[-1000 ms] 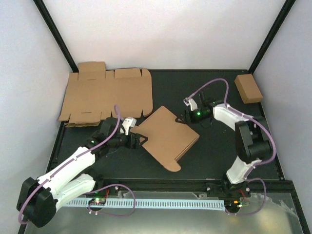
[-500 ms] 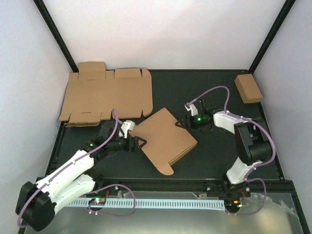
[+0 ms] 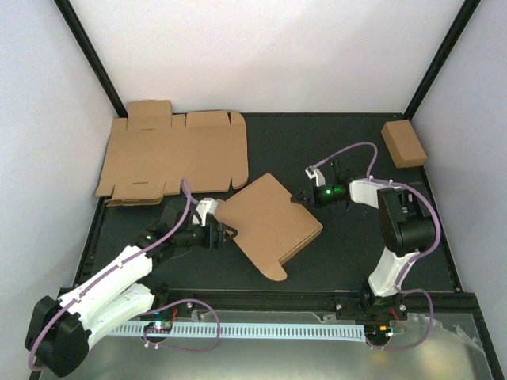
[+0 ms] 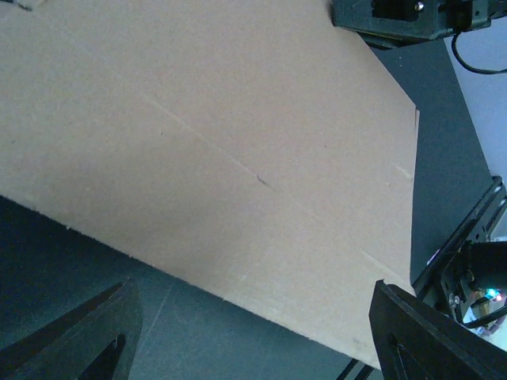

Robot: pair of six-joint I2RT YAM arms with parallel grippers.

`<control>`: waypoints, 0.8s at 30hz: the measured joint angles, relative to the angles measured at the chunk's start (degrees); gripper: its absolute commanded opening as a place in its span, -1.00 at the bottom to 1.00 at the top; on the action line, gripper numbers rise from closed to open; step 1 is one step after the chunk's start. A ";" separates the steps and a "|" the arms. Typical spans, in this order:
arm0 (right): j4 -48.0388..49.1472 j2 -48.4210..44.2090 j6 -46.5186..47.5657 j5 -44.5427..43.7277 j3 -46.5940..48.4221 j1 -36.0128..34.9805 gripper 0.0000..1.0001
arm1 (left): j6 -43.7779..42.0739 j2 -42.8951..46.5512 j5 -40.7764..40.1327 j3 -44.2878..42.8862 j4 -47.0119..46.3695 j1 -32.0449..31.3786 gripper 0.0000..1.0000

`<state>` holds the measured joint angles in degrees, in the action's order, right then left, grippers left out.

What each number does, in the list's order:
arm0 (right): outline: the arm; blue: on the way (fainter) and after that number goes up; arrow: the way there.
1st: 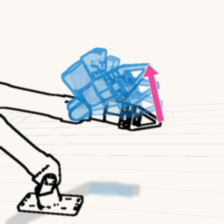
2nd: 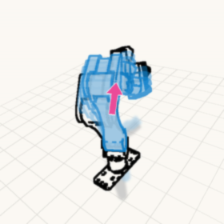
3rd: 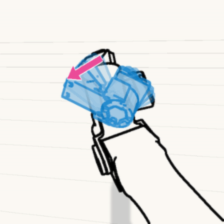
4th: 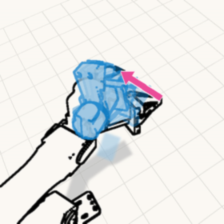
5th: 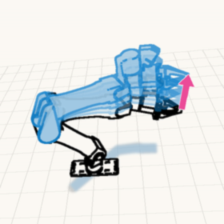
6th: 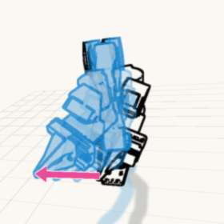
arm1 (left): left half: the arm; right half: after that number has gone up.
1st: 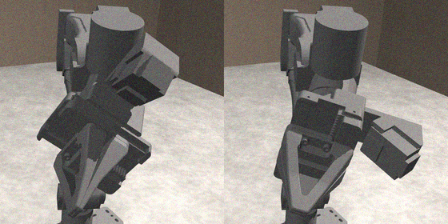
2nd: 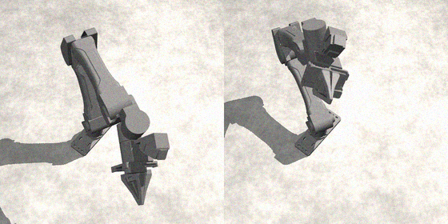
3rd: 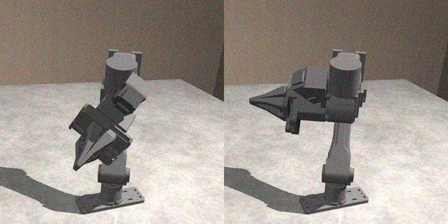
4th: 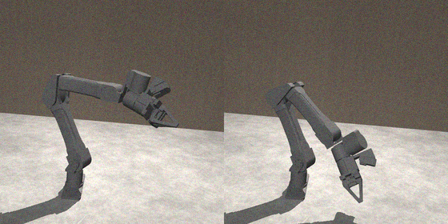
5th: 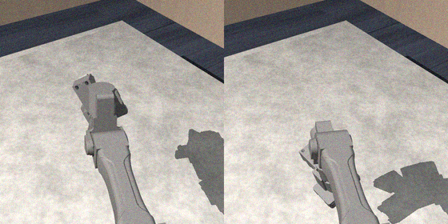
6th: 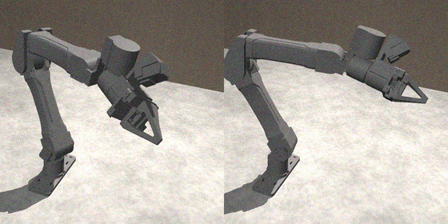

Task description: Fold the paper box

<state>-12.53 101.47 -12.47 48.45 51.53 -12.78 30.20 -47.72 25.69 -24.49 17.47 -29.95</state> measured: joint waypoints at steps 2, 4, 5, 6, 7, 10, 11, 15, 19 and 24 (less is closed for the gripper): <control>0.98 1.03 -0.26 1.81 0.00 1.14 -0.50 | 0.09 -0.44 0.04 0.00 -0.31 0.00 0.61; 2.32 1.92 -0.68 3.76 -0.02 2.45 -0.52 | 0.26 -1.07 0.11 0.00 -0.50 0.13 0.61; 3.21 2.43 -1.16 4.81 -0.02 3.28 -0.52 | 0.35 -1.16 0.13 0.00 -0.59 0.15 0.61; 4.00 2.89 -1.55 5.79 -0.02 4.24 -0.52 | 0.46 -1.14 0.26 0.00 -0.76 0.26 0.59; 4.50 3.21 -1.70 6.36 0.00 4.94 -0.53 | 0.50 -1.11 0.39 0.00 -1.27 0.28 0.58; 5.53 4.11 -2.05 6.73 0.33 6.54 -0.53 | 0.57 -1.11 0.57 0.00 -1.99 0.37 0.49; 5.81 4.46 -2.12 6.62 0.50 6.95 -0.53 | 0.66 -1.11 0.63 0.00 -2.36 0.37 0.43; 6.40 5.49 -2.32 5.44 0.87 7.48 -0.53 | 1.51 -1.95 1.29 0.35 -5.75 0.39 -0.02; 5.92 6.36 -2.47 3.96 0.87 7.28 -0.52 | 2.12 -10.08 3.13 1.07 -13.11 0.37 -0.31; 5.53 7.41 -2.69 3.74 0.85 7.28 -0.51 | 2.64 -25.81 3.93 -2.62 -19.43 -1.05 -0.36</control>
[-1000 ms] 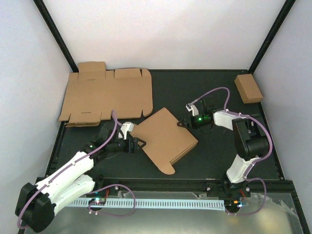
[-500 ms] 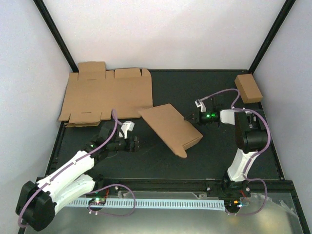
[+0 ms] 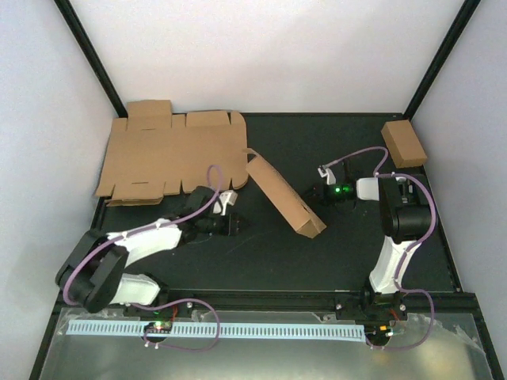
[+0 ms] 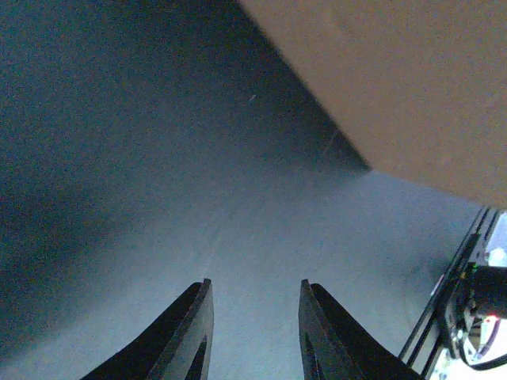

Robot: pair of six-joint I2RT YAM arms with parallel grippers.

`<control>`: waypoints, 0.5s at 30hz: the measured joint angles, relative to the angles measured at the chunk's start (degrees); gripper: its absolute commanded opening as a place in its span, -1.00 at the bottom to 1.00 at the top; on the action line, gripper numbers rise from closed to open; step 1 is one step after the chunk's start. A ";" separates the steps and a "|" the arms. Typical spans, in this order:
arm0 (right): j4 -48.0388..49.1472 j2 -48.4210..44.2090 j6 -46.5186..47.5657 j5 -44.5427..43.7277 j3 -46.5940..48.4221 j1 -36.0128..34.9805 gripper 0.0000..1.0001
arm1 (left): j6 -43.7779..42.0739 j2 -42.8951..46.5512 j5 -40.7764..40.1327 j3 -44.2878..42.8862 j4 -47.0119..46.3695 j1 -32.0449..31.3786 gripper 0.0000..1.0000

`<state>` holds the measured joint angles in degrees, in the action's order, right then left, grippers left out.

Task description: Fold the paper box

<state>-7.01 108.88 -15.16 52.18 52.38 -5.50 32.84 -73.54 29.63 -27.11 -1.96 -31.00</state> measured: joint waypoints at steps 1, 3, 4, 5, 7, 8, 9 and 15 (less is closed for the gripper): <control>-0.07 0.00 0.02 -0.26 0.00 0.00 -0.51 | 0.02 -1.88 -0.02 -1.44 -0.76 -0.61 -0.36; -0.74 0.00 0.07 -0.74 0.15 -0.04 -0.50 | -0.04 -4.31 -0.02 -4.94 -2.03 -1.90 -0.37; -1.29 0.00 0.09 -0.96 0.44 -0.04 -0.49 | -0.07 -5.42 0.02 -7.13 -2.56 -2.56 -0.38; -1.95 0.00 0.22 -1.20 0.87 -0.04 -0.49 | -0.11 -6.60 0.13 -9.40 -3.21 -3.15 -0.38; -3.06 0.00 0.52 -1.81 2.03 -0.17 -0.47 | -0.22 -9.11 0.46 -13.79 -4.55 -4.22 -0.38; -3.69 0.00 0.87 -2.21 2.91 -0.26 -0.46 | -0.24 -10.51 0.61 -15.78 -5.60 -4.90 -0.38; -4.22 0.00 1.27 -2.49 3.89 -0.37 -0.45 | -0.24 -11.52 0.70 -17.09 -6.34 -5.53 -0.37; -6.51 0.00 3.28 -3.61 7.34 -1.95 -0.40 | -0.11 -13.60 0.90 -19.65 -7.89 -8.57 -0.36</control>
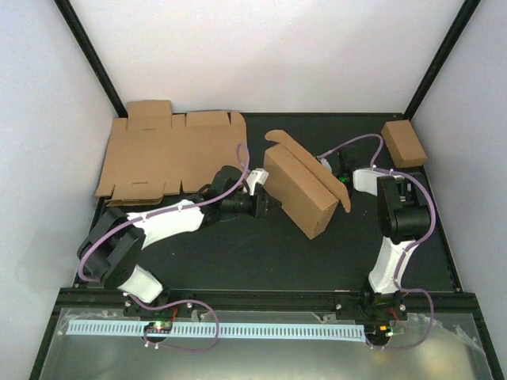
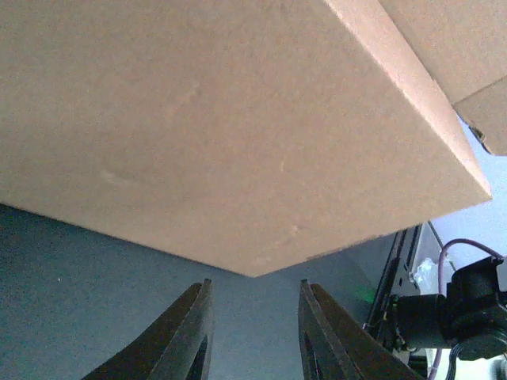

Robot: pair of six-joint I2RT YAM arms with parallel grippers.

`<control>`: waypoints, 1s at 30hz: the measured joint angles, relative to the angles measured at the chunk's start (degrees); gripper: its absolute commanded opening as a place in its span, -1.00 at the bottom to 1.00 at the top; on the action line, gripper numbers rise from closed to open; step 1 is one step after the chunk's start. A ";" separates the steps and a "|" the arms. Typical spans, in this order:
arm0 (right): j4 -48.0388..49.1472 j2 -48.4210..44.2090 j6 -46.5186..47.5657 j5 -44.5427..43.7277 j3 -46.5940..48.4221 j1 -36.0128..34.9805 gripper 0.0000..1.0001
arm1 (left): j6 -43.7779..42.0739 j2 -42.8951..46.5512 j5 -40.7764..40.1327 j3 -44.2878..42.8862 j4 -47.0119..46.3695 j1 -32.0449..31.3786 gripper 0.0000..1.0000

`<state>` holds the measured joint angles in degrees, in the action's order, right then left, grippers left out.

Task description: Fold the paper box

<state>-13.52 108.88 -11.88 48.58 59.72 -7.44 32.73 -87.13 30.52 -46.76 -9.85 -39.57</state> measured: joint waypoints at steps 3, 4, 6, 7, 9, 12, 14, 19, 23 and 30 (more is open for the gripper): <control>-0.96 0.00 1.05 0.07 0.33 -1.14 -0.38 | 0.20 -0.31 0.31 -0.02 -0.20 -0.28 -0.36; -1.16 0.00 1.46 0.17 0.39 -1.62 -0.37 | 0.31 -0.50 0.37 -0.02 -0.22 -0.28 -0.35; -1.70 0.00 2.38 0.74 0.44 -2.62 -0.34 | 0.48 -0.98 0.44 -0.02 -0.24 -0.44 -0.35; -2.01 0.00 2.84 1.07 0.52 -3.21 -0.34 | 0.55 -1.11 0.42 -0.02 -0.26 -0.59 -0.35; -2.75 0.11 4.02 1.77 0.87 -4.63 -0.34 | 0.57 -1.14 0.44 -0.02 -0.24 -1.11 -0.35; -4.04 0.92 5.97 3.78 2.43 -6.62 -0.34 | 0.72 -1.14 0.42 -0.02 -0.24 -2.45 -0.35; -4.92 1.70 7.52 5.11 3.63 -7.58 -0.34 | 1.03 -0.96 0.35 0.00 -0.26 -3.45 -0.32; -7.34 2.64 11.13 8.22 4.92 -9.01 -0.34 | 2.73 1.75 -1.62 1.49 -0.22 -7.78 -0.28; -8.92 2.64 12.04 8.63 4.94 -9.97 -0.34 | 4.24 5.62 -5.01 3.85 -0.81 -12.44 -0.28; -8.22 0.94 9.16 0.83 4.31 -9.40 -0.34 | 5.60 8.61 -8.92 7.45 -0.61 -14.14 -0.26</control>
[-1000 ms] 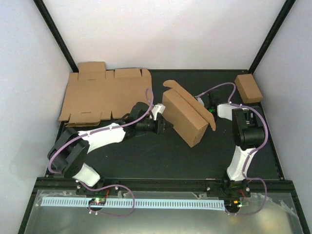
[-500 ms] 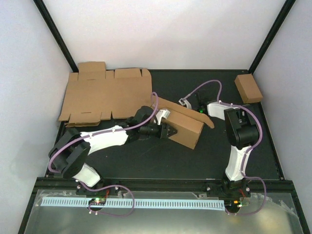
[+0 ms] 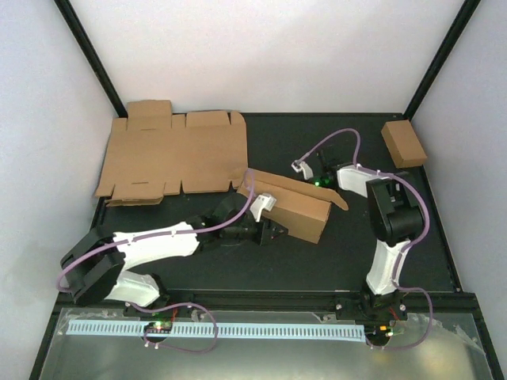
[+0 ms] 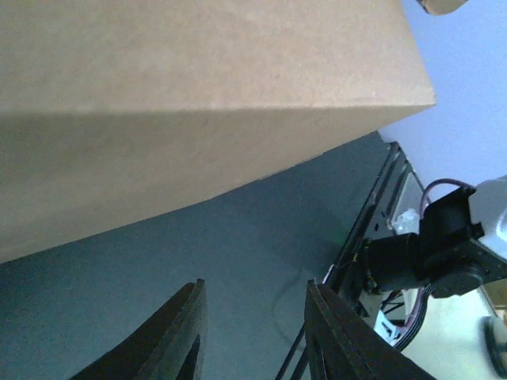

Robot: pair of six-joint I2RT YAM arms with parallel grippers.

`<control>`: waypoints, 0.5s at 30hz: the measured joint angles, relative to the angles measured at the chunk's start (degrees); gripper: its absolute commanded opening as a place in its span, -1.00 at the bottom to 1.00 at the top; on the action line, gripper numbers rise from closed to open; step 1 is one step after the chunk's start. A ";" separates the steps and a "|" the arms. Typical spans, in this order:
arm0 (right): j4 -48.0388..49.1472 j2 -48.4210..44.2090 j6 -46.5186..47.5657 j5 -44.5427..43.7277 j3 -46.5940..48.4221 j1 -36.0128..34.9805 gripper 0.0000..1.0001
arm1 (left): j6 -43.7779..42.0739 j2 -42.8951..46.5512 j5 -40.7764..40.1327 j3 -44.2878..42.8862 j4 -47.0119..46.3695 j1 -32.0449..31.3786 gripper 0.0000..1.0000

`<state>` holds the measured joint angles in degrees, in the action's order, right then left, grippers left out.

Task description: Fold the paper box

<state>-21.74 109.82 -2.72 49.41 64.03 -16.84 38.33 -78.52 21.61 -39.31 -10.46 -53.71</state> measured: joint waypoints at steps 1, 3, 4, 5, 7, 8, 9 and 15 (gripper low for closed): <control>-0.02 -0.76 -0.68 -1.42 -0.07 0.48 -0.34 | -0.04 0.76 -0.87 0.42 0.83 0.00 -0.24; 0.20 -3.10 -2.14 -4.44 -0.11 2.16 -0.34 | -0.68 3.10 -2.45 0.61 3.69 0.00 -0.21; 0.22 -4.66 -2.73 -5.86 -0.13 3.32 -0.33 | -1.36 4.81 -3.39 0.55 5.33 0.00 -0.20; 0.28 -5.99 -3.26 -7.04 -0.13 4.35 -0.32 | -2.12 6.73 -4.50 0.28 7.48 0.00 -0.20; 0.17 -9.64 -4.31 -10.08 -0.13 6.78 -0.30 | -3.98 10.58 -7.15 -1.07 12.79 0.04 -0.20; 0.02 -11.26 -4.85 -11.45 -0.11 7.67 -0.29 | -5.11 12.35 -8.57 -2.16 15.45 0.17 -0.20; -0.37 -13.29 -5.27 -13.44 -0.09 8.66 -0.28 | -6.25 14.10 -9.77 -3.43 17.90 0.48 -0.20; -4.35 -24.92 -7.19 -22.10 0.13 9.31 -0.10 | -12.13 23.56 -15.06 -9.51 29.90 7.37 -0.08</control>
<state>-26.09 84.90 -9.91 27.31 64.16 -7.53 26.20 -54.96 6.55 -48.82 19.44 -46.35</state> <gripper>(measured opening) 0.394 0.418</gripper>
